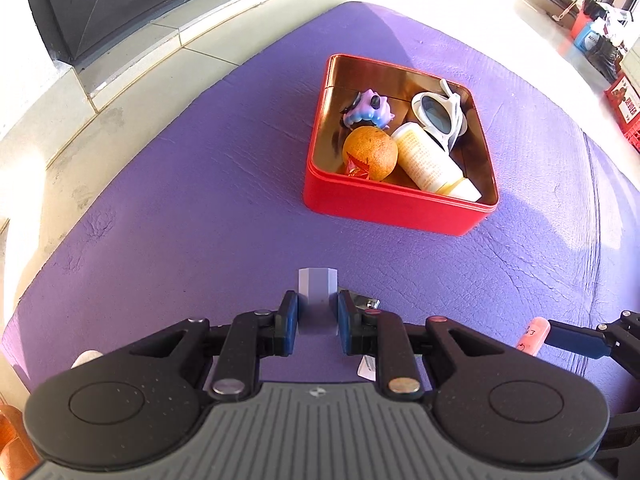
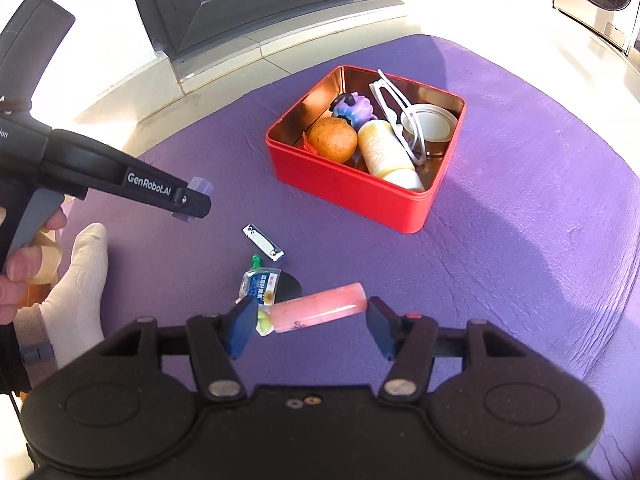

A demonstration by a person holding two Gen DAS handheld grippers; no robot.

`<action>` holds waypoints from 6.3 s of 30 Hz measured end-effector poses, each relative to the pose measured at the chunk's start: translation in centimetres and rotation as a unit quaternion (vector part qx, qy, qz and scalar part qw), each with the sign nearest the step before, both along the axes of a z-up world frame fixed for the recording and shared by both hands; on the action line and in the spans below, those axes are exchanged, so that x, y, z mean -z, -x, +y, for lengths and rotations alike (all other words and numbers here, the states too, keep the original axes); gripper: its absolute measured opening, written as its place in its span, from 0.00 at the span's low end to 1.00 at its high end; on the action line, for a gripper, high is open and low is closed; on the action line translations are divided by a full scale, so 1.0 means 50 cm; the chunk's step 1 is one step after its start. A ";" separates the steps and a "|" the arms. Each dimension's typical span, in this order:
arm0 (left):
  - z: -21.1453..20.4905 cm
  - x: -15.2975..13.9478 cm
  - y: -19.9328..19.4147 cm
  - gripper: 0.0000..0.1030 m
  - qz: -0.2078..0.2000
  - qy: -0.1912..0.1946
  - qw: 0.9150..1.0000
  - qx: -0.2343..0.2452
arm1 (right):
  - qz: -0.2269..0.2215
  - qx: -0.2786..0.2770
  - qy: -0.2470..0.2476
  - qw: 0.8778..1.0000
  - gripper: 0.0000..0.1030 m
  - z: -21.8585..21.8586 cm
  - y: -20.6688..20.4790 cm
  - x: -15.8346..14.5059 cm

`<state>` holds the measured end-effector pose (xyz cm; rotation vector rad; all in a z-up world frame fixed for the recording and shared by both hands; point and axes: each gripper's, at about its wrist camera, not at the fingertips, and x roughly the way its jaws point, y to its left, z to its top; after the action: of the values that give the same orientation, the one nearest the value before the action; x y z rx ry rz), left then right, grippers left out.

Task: Organize rigid objects
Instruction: 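Carry the eraser and pink tube over the red tin with both tools, then open both tools to drop the eraser and pink tube into the tin, then move both tools toward the eye-drop bottle and white card, then grasp the eye-drop bottle with the left tool while the right tool grasps the white card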

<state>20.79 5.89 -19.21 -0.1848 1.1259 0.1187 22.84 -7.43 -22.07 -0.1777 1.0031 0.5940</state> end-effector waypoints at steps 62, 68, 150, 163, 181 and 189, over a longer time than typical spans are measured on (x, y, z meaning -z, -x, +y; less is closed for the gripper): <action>-0.023 0.068 -0.345 0.20 -0.018 -0.012 0.999 0.043 | -0.067 0.032 0.036 0.997 0.57 0.063 -0.329 0.088; -0.028 0.072 -0.351 0.20 -0.017 -0.017 0.999 0.047 | -0.056 0.048 0.025 0.997 0.57 0.058 -0.338 0.090; -0.062 -0.056 0.043 0.82 -0.008 0.005 0.996 0.091 | -0.032 -0.022 -0.003 0.999 0.99 0.017 0.039 -0.003; -0.094 0.056 0.034 0.82 0.032 0.003 0.991 0.130 | -0.008 -0.083 0.019 0.996 0.91 0.050 0.047 0.090; -0.090 0.145 -0.004 0.81 0.049 0.038 0.990 0.123 | 0.007 -0.122 0.019 0.992 0.68 0.076 0.008 0.168; -0.092 0.159 -0.016 0.71 0.053 0.045 0.991 0.114 | 0.000 -0.135 0.022 0.991 0.58 0.091 0.003 0.183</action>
<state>21.60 1.29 -27.15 -0.1300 1.2508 -0.1283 22.69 -2.88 -31.23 -0.3567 1.0002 0.8195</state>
